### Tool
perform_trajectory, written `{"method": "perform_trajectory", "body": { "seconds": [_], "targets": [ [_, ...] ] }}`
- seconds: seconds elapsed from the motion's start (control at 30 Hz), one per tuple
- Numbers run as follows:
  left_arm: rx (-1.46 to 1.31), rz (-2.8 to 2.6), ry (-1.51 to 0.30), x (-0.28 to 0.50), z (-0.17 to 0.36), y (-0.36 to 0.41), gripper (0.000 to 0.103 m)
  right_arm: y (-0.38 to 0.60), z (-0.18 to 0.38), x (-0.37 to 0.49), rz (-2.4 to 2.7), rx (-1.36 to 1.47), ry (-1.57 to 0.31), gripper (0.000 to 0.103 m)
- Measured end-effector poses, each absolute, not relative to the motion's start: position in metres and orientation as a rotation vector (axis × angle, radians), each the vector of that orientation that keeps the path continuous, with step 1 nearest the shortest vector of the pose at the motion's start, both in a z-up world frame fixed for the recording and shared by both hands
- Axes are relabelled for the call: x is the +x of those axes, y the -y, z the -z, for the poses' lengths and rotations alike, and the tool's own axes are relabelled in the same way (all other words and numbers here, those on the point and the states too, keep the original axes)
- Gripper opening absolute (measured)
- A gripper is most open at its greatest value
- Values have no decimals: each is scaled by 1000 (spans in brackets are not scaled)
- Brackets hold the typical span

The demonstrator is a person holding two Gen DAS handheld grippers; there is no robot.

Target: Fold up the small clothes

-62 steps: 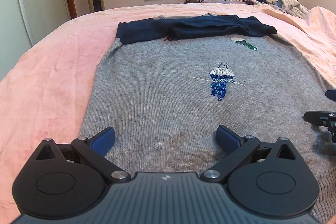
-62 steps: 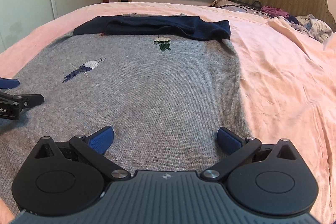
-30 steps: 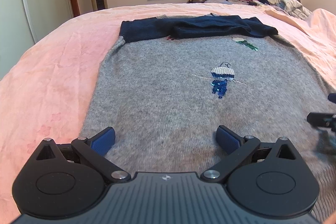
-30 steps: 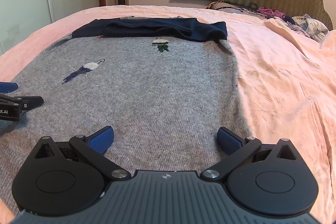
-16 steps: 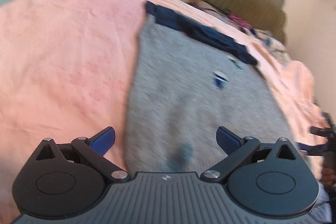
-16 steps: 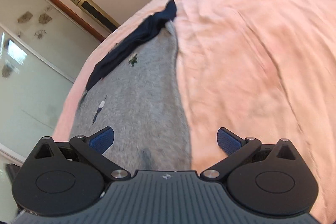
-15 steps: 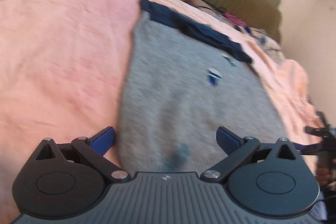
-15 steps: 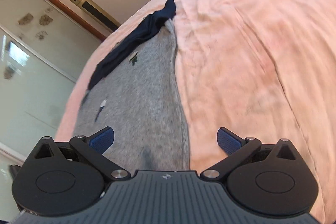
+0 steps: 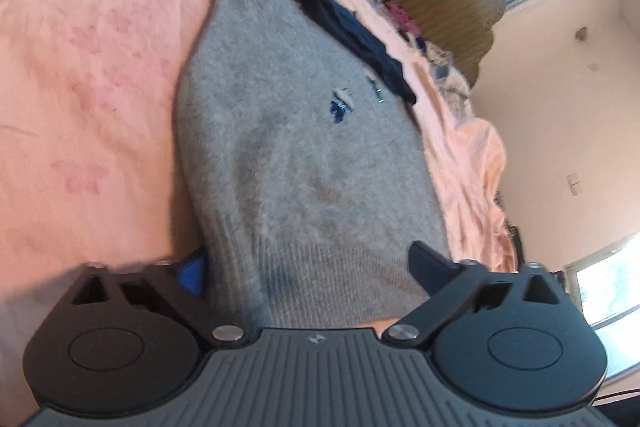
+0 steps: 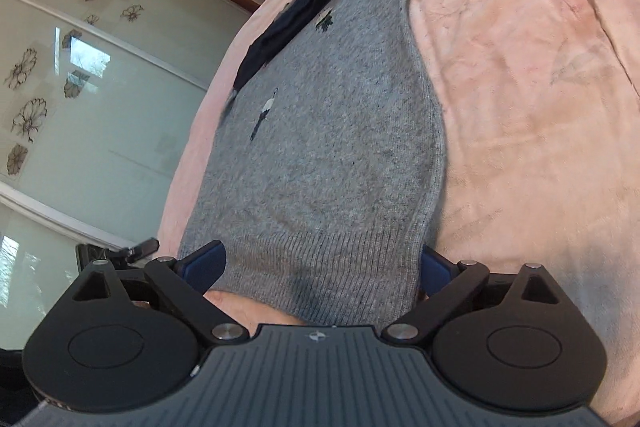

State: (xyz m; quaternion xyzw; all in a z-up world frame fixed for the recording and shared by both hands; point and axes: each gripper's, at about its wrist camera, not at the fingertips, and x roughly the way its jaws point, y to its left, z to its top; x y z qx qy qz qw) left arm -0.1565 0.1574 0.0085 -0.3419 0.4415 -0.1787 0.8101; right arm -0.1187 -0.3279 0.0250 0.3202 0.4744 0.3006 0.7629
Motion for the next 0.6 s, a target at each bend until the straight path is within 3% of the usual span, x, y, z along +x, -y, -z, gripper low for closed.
{"method": "perform_trajectory", "body": {
  "seconds": [0.03,0.07,0.1,0.13,0.17,0.2,0.6],
  "targets": [
    [-700,356,-953,-157,-10,-156,56,328,-24,-118,-649,698,-1033,88],
    [-670,329,-976,-156,-11,-156,39,330,-23,-118,-641,704,-1033,81],
    [-651,301,-1008,-154,-9,-157,20,333,-22,-117,-620,715,-1038,63],
    [-652,284,-1022,-153,-7,-159,15,334,-19,-116,-599,711,-1059,49],
    [-664,289,-1032,-151,-6,-162,14,335,-14,-115,-578,697,-1090,21],
    [-651,287,-1039,-149,-6,-162,10,335,-10,-113,-567,693,-1106,12],
    [-652,374,-843,-115,-63,-176,9,349,-57,-83,-717,769,-888,12]
  ]
}}
